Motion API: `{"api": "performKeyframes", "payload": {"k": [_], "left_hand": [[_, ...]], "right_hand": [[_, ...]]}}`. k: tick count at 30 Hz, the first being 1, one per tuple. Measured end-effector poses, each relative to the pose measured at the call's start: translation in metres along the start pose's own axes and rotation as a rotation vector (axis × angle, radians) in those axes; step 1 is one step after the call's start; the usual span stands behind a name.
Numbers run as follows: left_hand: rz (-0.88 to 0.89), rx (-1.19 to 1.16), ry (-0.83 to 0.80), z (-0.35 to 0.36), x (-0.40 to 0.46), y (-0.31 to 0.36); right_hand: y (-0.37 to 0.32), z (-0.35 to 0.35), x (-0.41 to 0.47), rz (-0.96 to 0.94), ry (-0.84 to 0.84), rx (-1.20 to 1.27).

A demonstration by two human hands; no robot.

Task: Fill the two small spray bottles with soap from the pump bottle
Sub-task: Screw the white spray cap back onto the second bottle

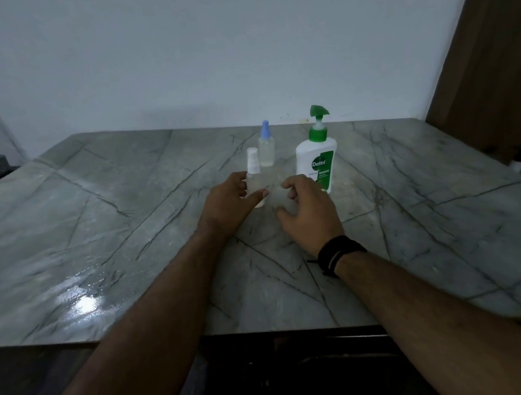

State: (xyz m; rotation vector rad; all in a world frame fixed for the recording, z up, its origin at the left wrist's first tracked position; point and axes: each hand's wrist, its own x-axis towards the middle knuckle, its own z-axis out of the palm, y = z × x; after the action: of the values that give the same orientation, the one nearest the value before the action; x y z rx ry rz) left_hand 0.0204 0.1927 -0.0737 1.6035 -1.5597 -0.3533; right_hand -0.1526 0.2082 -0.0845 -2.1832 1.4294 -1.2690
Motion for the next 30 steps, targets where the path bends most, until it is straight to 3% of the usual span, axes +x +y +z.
{"api": "performKeyframes", "payload": {"k": [5,12,24,30], "left_hand": [[-0.009,0.07,-0.044,-0.004,-0.006,0.002],[-0.038,0.076,-0.018,-0.007,-0.005,-0.003],[-0.123,0.197,0.036,-0.01,0.046,-0.034],[-0.165,0.155,0.023,-0.01,0.077,-0.048]], "right_hand": [[0.023,-0.024,-0.002,0.172,0.17,-0.121],[0.042,-0.022,0.03,0.39,0.026,-0.153],[0.074,-0.004,0.079,0.346,-0.001,-0.171],[0.095,0.003,0.109,0.238,-0.073,0.015]]}}
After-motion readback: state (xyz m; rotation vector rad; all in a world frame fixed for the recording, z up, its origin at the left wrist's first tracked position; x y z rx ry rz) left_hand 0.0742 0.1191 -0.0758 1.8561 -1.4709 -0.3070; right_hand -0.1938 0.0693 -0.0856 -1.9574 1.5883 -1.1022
